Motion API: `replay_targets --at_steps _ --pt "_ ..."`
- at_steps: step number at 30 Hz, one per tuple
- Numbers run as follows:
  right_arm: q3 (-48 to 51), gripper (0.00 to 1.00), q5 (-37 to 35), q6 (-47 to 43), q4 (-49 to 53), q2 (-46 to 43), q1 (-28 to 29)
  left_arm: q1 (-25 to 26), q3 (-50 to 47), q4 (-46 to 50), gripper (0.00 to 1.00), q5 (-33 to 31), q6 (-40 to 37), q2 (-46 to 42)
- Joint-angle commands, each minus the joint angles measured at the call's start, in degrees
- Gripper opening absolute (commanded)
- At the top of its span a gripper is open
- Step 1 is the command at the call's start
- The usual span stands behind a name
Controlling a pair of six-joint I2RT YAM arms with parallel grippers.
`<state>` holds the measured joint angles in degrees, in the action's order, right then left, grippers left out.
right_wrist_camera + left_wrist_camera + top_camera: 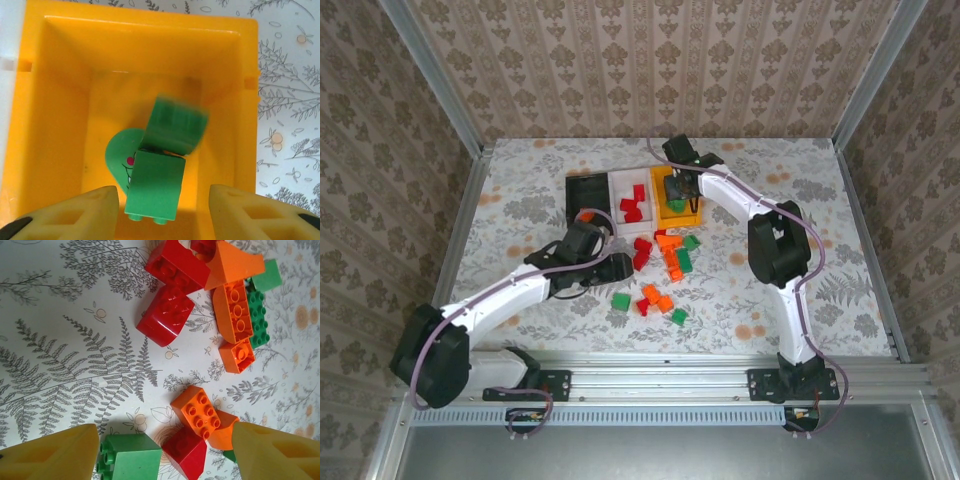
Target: Sort the legos into containers by color
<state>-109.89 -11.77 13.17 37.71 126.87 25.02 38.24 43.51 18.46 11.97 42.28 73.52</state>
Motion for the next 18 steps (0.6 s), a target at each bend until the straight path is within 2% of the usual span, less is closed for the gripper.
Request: replay_targets --at_steps 1,4,7,13,18 --pt "-0.14 0.55 1.75 -0.38 1.34 -4.81 0.56 0.84 5.65 3.86 0.72 -1.6 -7.32 4.94" --pt "4.07 0.57 1.88 0.24 -0.28 -9.84 1.16 2.13 9.82 5.04 0.69 -4.78 -12.33 10.11" --pt "13.65 0.59 3.1 2.39 -4.55 -18.04 1.61 3.28 14.73 6.4 0.65 -7.82 -16.74 16.37" --pt "32.76 0.61 3.0 6.41 -11.55 -31.58 1.44 5.21 19.31 6.06 0.64 -10.32 -23.18 23.75" --pt "43.31 0.62 2.73 9.02 -14.93 -38.52 1.35 5.53 21.23 5.57 0.61 -11.44 -25.33 27.97"
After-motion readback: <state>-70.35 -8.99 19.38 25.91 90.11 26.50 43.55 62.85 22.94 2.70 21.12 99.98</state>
